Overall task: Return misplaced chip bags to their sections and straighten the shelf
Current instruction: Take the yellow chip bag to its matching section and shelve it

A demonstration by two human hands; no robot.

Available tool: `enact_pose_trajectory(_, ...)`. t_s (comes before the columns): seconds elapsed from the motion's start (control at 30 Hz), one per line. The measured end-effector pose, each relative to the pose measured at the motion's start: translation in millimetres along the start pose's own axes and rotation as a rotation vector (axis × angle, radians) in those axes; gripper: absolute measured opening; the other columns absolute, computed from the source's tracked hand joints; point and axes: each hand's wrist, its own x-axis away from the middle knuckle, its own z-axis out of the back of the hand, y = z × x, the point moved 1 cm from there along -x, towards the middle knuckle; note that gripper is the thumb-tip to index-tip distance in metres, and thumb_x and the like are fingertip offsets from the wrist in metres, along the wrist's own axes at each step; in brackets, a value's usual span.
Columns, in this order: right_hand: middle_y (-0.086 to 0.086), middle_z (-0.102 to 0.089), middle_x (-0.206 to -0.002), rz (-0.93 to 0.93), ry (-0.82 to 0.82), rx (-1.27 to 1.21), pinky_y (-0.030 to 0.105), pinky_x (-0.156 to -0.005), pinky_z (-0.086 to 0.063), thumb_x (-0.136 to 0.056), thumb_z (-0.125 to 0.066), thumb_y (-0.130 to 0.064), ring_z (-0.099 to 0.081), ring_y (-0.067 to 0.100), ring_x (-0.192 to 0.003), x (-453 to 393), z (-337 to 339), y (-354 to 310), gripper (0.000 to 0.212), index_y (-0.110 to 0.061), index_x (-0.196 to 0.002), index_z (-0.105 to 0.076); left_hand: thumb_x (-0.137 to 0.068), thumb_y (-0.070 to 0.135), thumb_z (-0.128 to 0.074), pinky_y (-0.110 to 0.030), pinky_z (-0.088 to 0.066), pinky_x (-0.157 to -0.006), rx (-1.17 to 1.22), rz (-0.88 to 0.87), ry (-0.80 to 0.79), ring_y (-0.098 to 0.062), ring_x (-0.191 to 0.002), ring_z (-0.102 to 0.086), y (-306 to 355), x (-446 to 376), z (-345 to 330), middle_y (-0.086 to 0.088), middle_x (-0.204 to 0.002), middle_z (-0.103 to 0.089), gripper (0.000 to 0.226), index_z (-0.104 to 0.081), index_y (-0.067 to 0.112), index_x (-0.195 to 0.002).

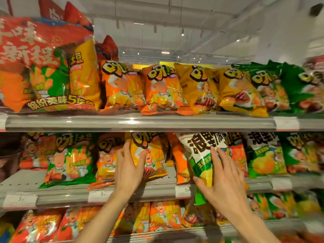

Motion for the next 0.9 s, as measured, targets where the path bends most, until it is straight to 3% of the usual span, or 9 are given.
enact_pose_trajectory(0.13, 0.003, -0.021, -0.162, 0.005, -0.021, -0.044, 0.046, -0.117, -0.020, -0.081, -0.042, -0.075, -0.020, 0.022, -0.149, -0.1, -1.1, 8.6, 0.099, -0.023, -0.158, -0.005, -0.095, 0.065, -0.042, -0.045, -0.047, -0.088, -0.219, -0.047, -0.020, -0.036, -0.122, -0.050, -0.9, -4.2, -17.1, -0.018, -0.135, -0.049, 0.073, -0.032, 0.017, -0.149)
enact_pose_trajectory(0.2, 0.002, -0.020, -0.162, 0.008, -0.031, -0.076, 0.046, -0.117, -0.021, -0.081, -0.039, -0.076, -0.020, 0.020, -0.149, -1.8, -1.3, 10.0, 0.099, -0.024, -0.158, -0.004, -0.094, 0.067, -0.039, -0.047, -0.044, -0.096, -0.354, -0.073, -0.036, -0.037, -0.124, -0.048, -6.4, -7.4, -22.7, -0.021, -0.135, -0.051, 0.074, -0.040, 0.015, -0.146)
enact_pose_trajectory(0.3, -0.001, -0.019, -0.163, 0.018, -0.039, -0.132, 0.045, -0.117, -0.020, -0.081, -0.041, -0.076, -0.018, 0.017, -0.149, -5.1, -0.9, 10.8, 0.099, -0.025, -0.158, -0.006, -0.095, 0.066, -0.037, -0.048, -0.032, -0.111, -0.391, -0.035, -0.084, -0.035, -0.139, -0.033, -10.3, -5.5, -21.7, -0.020, -0.151, -0.037, 0.072, -0.043, 0.017, -0.148)
enact_pose_trajectory(0.47, -0.009, -0.016, -0.163, 0.040, -0.039, -0.256, 0.045, -0.120, -0.021, -0.079, -0.046, -0.077, -0.015, 0.010, -0.149, -10.3, 1.5, 5.6, 0.099, -0.029, -0.157, -0.009, -0.095, 0.047, -0.057, -0.033, -0.040, -0.102, -0.013, -0.154, 0.024, -0.014, -0.124, -0.046, -1.1, 12.2, -0.8, 0.002, -0.131, -0.048, 0.045, -0.054, 0.025, -0.134)
enact_pose_trajectory(0.53, -0.013, -0.013, -0.163, 0.065, -0.054, -0.310, 0.042, -0.121, -0.020, -0.080, -0.050, -0.076, -0.012, 0.006, -0.148, -11.3, 3.9, -2.1, 0.099, -0.032, -0.157, -0.006, -0.094, 0.049, -0.057, -0.017, -0.045, -0.089, 0.159, -0.106, -0.112, 0.004, -0.106, -0.056, 13.2, 21.7, 8.5, 0.015, -0.120, -0.056, 0.036, -0.055, 0.034, -0.126)
enact_pose_trajectory(0.6, -0.017, -0.012, -0.162, 0.102, -0.076, -0.356, 0.039, -0.121, -0.019, -0.080, -0.056, -0.073, -0.011, 0.002, -0.148, -11.1, 5.2, -12.2, 0.099, -0.035, -0.156, -0.004, -0.092, 0.053, -0.056, -0.007, -0.046, -0.077, 0.343, -0.003, -0.309, 0.012, -0.096, -0.061, 26.0, 29.1, 13.3, 0.020, -0.116, -0.061, 0.038, -0.053, 0.038, -0.126)
enact_pose_trajectory(0.73, -0.025, -0.012, -0.159, 0.170, -0.143, -0.426, 0.032, -0.120, -0.019, -0.078, -0.061, -0.071, -0.011, -0.005, -0.145, -7.2, 4.1, -32.1, 0.099, -0.041, -0.155, -0.005, -0.082, 0.060, -0.056, -0.014, -0.052, -0.074, 0.622, 0.141, -0.495, 0.000, -0.104, -0.066, 35.5, 34.8, 9.6, 0.015, -0.125, -0.061, 0.062, -0.042, 0.039, -0.139)
enact_pose_trajectory(0.83, -0.036, -0.007, -0.154, 0.201, -0.199, -0.446, 0.023, -0.118, -0.015, -0.077, -0.063, -0.069, -0.007, -0.013, -0.143, -0.2, 0.8, -41.5, 0.098, -0.045, -0.153, -0.006, -0.093, 0.040, -0.056, -0.011, -0.053, -0.063, 0.809, 0.215, -0.524, -0.004, -0.100, -0.068, 40.3, 38.0, 5.6, 0.007, -0.117, -0.067, 0.042, -0.047, 0.027, -0.132)
enact_pose_trajectory(0.9, -0.044, 0.002, -0.148, 0.217, -0.230, -0.439, 0.018, -0.116, -0.012, -0.077, -0.063, -0.069, -0.002, -0.018, -0.140, 5.3, -1.1, -42.8, 0.097, -0.048, -0.152, -0.006, -0.094, 0.031, -0.058, -0.018, -0.056, -0.063, 0.879, 0.245, -0.512, -0.005, -0.094, -0.072, 40.6, 42.5, 2.7, 0.001, -0.109, -0.074, 0.031, -0.054, 0.021, -0.123)
